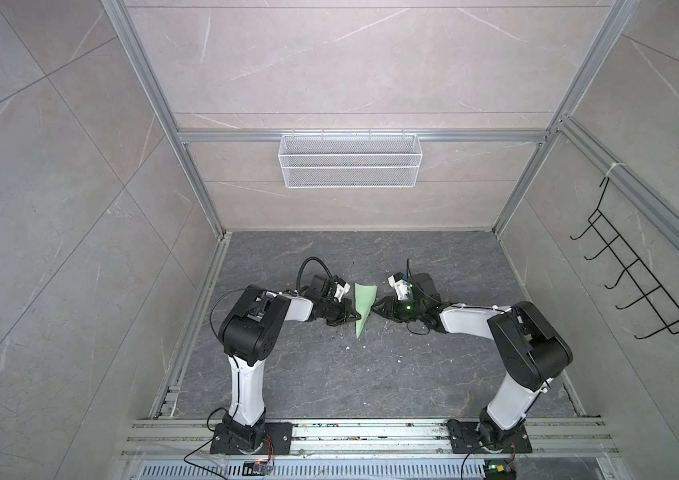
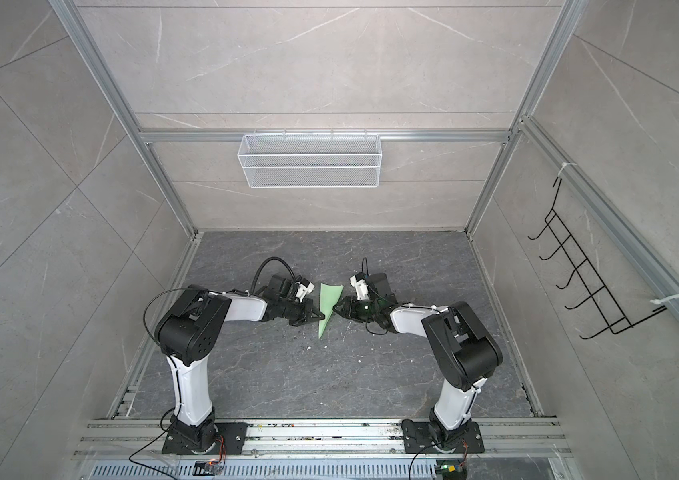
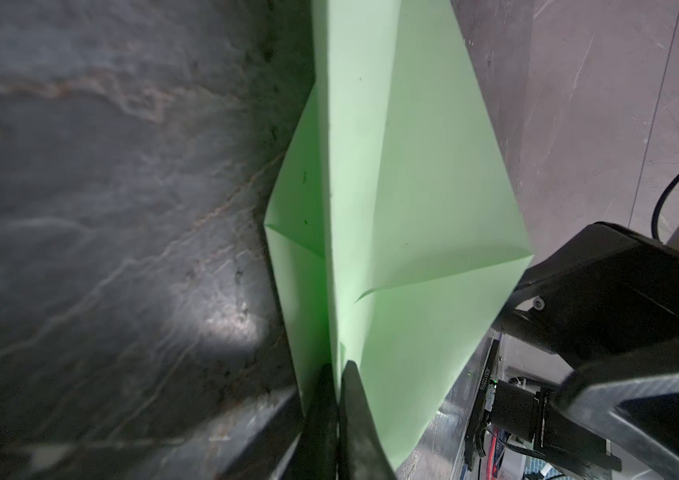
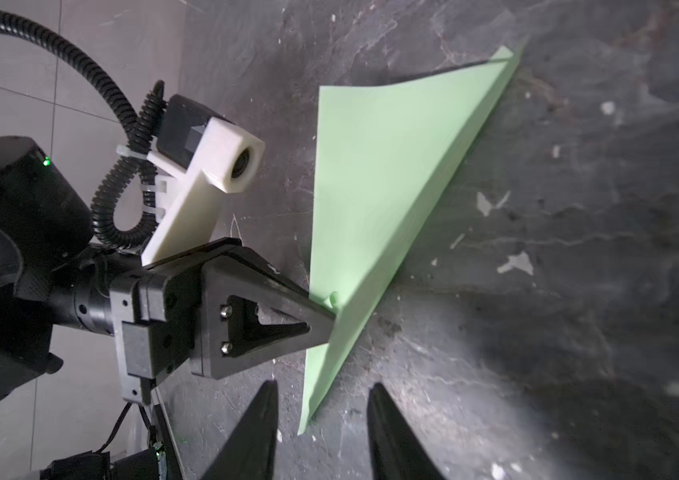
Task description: Fold a paper plane with a square sheet of paper (pick it up from the middle)
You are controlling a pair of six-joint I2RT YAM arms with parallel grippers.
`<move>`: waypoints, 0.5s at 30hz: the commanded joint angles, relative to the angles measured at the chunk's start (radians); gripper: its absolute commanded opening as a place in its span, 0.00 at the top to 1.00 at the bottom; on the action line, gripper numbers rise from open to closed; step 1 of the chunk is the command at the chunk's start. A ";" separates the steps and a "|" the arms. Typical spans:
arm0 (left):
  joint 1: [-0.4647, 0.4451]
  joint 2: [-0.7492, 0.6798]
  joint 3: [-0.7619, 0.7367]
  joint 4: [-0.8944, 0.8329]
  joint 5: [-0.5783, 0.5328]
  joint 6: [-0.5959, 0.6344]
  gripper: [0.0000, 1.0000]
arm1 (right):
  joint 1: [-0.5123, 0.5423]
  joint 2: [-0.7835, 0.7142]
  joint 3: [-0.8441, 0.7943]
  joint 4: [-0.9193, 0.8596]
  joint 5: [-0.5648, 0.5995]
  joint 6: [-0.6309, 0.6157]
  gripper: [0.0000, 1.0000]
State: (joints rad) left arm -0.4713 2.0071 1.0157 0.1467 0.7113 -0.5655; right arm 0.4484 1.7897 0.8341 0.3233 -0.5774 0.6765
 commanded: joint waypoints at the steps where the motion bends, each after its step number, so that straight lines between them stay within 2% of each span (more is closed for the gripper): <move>1: -0.004 0.065 0.012 -0.114 -0.085 0.042 0.99 | -0.002 0.068 0.029 0.063 -0.040 0.022 0.67; 6: -0.004 0.072 0.033 -0.150 -0.087 0.051 0.99 | -0.001 0.149 0.103 0.120 -0.129 0.037 0.65; 9: -0.004 0.071 0.035 -0.160 -0.089 0.052 0.99 | -0.002 0.176 0.122 0.148 -0.151 0.045 0.61; 15: -0.007 0.074 0.037 -0.166 -0.092 0.052 0.99 | -0.002 0.229 0.155 0.143 -0.170 0.060 0.61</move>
State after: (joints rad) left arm -0.4728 2.0281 1.0657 0.0826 0.7185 -0.5472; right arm 0.4480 1.9858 0.9634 0.4450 -0.7166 0.7219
